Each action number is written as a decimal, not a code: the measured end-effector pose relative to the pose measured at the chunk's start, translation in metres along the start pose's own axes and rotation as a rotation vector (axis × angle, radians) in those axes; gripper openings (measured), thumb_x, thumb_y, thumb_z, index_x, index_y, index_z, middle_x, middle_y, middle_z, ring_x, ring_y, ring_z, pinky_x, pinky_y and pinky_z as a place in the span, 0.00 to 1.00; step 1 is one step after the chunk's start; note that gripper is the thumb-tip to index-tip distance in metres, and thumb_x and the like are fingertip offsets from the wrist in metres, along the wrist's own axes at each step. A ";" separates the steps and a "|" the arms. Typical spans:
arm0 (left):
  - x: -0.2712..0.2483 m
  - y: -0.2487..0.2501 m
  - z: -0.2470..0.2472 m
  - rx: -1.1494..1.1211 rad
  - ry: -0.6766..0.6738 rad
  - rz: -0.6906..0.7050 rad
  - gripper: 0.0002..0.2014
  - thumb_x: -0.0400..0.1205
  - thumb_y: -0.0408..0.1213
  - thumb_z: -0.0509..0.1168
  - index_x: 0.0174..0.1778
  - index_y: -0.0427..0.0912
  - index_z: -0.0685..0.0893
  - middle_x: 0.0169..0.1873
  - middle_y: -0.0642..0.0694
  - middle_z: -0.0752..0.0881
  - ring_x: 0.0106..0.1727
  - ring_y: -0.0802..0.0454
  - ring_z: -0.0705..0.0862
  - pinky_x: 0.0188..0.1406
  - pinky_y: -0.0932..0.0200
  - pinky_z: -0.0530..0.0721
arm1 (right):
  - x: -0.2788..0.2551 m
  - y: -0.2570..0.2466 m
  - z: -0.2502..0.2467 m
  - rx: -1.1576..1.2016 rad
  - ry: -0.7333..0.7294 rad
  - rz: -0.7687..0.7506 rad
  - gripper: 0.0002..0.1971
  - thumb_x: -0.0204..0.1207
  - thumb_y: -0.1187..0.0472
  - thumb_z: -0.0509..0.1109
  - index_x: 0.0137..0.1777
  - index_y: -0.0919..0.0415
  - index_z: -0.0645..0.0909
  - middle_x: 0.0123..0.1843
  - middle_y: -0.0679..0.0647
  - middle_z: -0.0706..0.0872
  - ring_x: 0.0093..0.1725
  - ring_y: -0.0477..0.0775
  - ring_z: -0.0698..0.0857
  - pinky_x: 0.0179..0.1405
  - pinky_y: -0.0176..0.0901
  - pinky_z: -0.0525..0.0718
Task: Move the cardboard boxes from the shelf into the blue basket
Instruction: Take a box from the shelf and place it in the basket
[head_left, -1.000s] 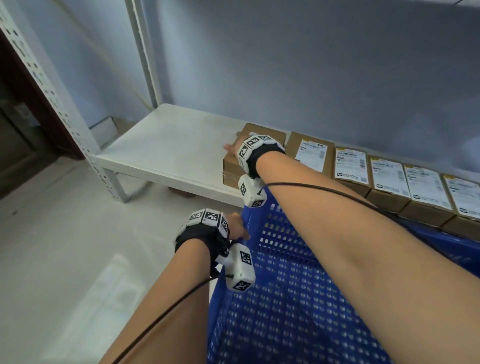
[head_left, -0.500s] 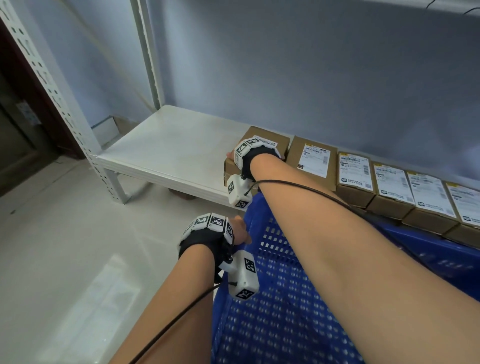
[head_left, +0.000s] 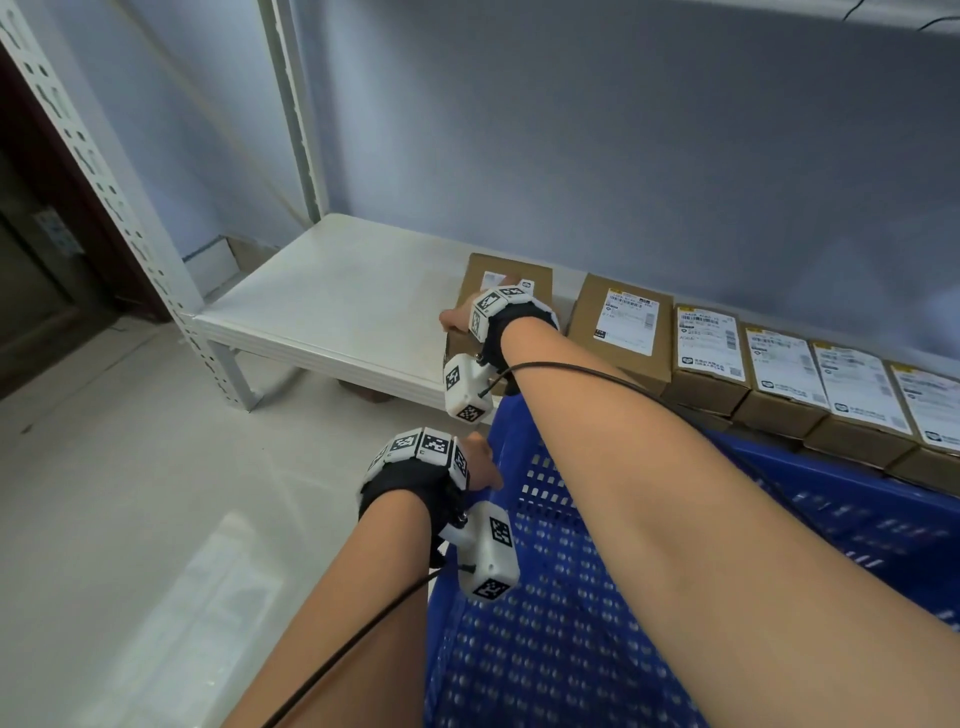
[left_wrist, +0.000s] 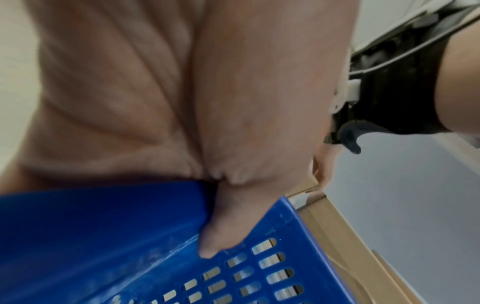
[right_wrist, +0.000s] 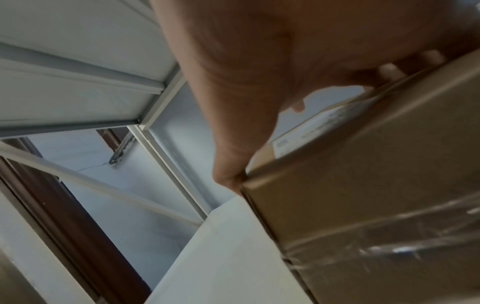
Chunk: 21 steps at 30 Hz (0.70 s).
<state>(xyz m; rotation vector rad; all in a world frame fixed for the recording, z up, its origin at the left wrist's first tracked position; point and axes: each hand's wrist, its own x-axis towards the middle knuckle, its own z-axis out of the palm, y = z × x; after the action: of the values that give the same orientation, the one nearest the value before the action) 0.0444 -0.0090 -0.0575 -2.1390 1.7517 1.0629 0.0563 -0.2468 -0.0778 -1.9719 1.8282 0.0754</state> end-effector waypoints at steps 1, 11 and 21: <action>0.002 0.000 0.001 -0.040 -0.003 -0.006 0.28 0.80 0.42 0.65 0.73 0.34 0.67 0.59 0.39 0.81 0.53 0.45 0.79 0.53 0.54 0.79 | -0.040 -0.003 -0.017 0.052 -0.001 0.031 0.64 0.53 0.26 0.62 0.85 0.65 0.49 0.79 0.71 0.65 0.75 0.78 0.68 0.73 0.71 0.69; -0.006 0.005 0.001 -0.110 -0.015 -0.058 0.29 0.80 0.43 0.65 0.73 0.33 0.66 0.67 0.34 0.79 0.63 0.39 0.81 0.68 0.46 0.80 | -0.173 0.006 -0.114 0.359 0.101 -0.119 0.63 0.62 0.38 0.75 0.86 0.51 0.34 0.87 0.59 0.56 0.83 0.68 0.62 0.79 0.60 0.68; -0.026 0.013 0.002 -0.058 0.053 -0.025 0.22 0.83 0.37 0.61 0.71 0.30 0.74 0.69 0.34 0.79 0.68 0.39 0.80 0.65 0.51 0.77 | -0.278 0.109 -0.128 0.113 0.121 -0.005 0.63 0.52 0.31 0.73 0.85 0.41 0.42 0.83 0.51 0.65 0.80 0.66 0.66 0.76 0.61 0.68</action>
<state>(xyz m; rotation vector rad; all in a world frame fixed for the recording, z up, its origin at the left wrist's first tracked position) 0.0300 0.0083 -0.0390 -2.2372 1.7326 1.0730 -0.1146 -0.0356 0.0996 -1.9402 1.8585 -0.1486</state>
